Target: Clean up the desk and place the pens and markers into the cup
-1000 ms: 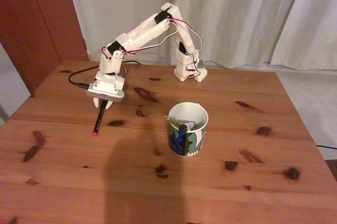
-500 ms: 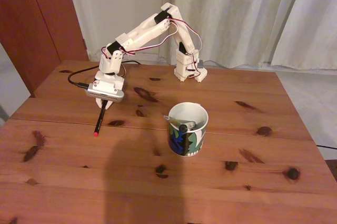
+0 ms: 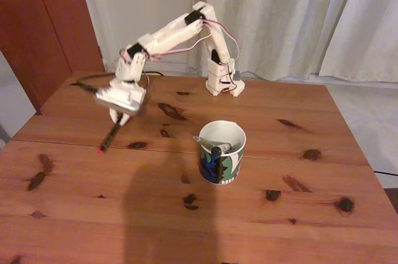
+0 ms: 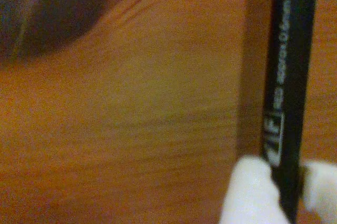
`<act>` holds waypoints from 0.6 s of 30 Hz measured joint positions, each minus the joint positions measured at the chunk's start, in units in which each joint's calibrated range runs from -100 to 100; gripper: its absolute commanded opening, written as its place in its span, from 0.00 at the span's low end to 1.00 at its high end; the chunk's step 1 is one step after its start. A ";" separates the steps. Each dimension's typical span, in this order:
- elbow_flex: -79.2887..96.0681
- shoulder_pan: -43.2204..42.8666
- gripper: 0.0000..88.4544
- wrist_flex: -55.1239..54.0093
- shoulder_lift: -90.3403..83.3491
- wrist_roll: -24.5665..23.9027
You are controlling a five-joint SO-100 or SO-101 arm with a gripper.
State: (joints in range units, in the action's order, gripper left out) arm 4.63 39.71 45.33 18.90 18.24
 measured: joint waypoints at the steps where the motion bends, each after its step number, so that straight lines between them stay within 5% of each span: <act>1: 1.02 -0.81 0.01 0.00 -1.78 -1.07; 18: 20.38 -17.38 0.01 0.08 -32.80 -21.39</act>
State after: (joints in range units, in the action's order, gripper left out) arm 25.01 22.33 45.42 -13.90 -3.15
